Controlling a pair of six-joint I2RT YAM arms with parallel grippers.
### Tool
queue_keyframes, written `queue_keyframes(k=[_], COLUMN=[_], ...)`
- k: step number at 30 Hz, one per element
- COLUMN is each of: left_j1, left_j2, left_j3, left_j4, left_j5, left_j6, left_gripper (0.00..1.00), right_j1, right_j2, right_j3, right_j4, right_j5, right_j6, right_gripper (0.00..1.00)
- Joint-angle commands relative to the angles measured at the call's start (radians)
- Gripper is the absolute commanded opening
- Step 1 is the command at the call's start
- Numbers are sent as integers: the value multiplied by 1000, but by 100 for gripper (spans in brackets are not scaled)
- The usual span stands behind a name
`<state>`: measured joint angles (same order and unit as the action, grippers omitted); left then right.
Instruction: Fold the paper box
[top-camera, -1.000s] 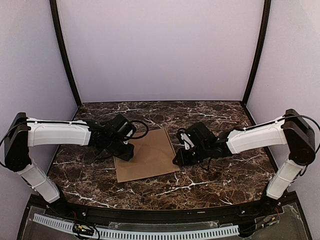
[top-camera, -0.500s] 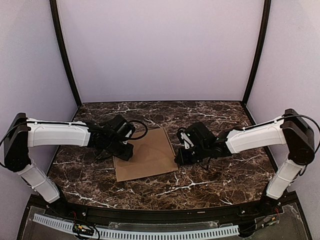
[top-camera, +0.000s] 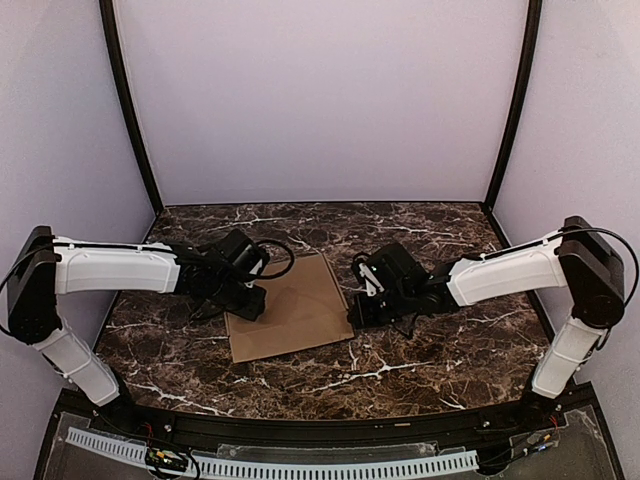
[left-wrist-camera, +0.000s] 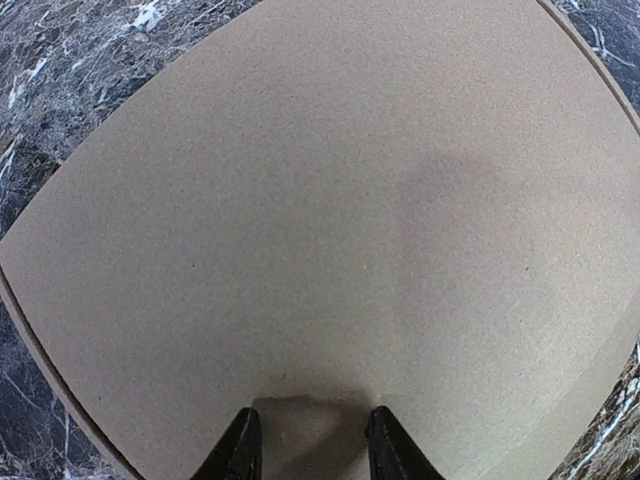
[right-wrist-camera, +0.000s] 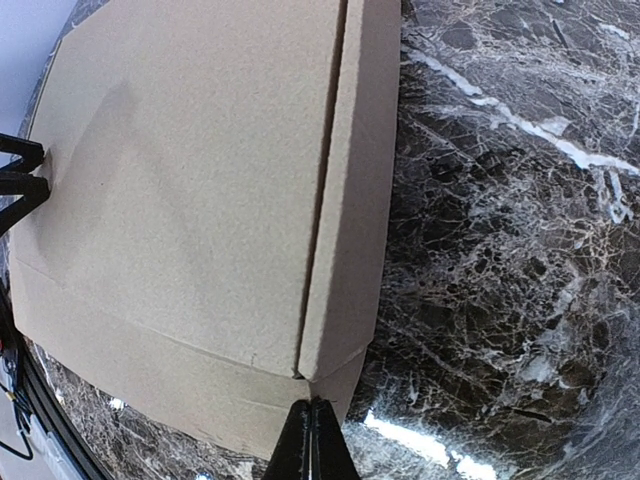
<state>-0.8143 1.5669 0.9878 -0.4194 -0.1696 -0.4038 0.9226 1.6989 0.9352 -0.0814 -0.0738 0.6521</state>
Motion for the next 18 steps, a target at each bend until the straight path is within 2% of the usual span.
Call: queue_keyframes(k=[1, 18], left_j1=[-6, -6], left_j2=[8, 14], left_j3=[-45, -70], left_j4=[-33, -7], left_j5=[101, 101], left_j6=[-15, -20], left_gripper=[36, 36], right_j1=[20, 57], right_j2=[39, -71], right_j3=[-3, 82], right_j4=[-88, -251], right_j5=[22, 148], right_j6=[-5, -43], right_gripper=[0, 0])
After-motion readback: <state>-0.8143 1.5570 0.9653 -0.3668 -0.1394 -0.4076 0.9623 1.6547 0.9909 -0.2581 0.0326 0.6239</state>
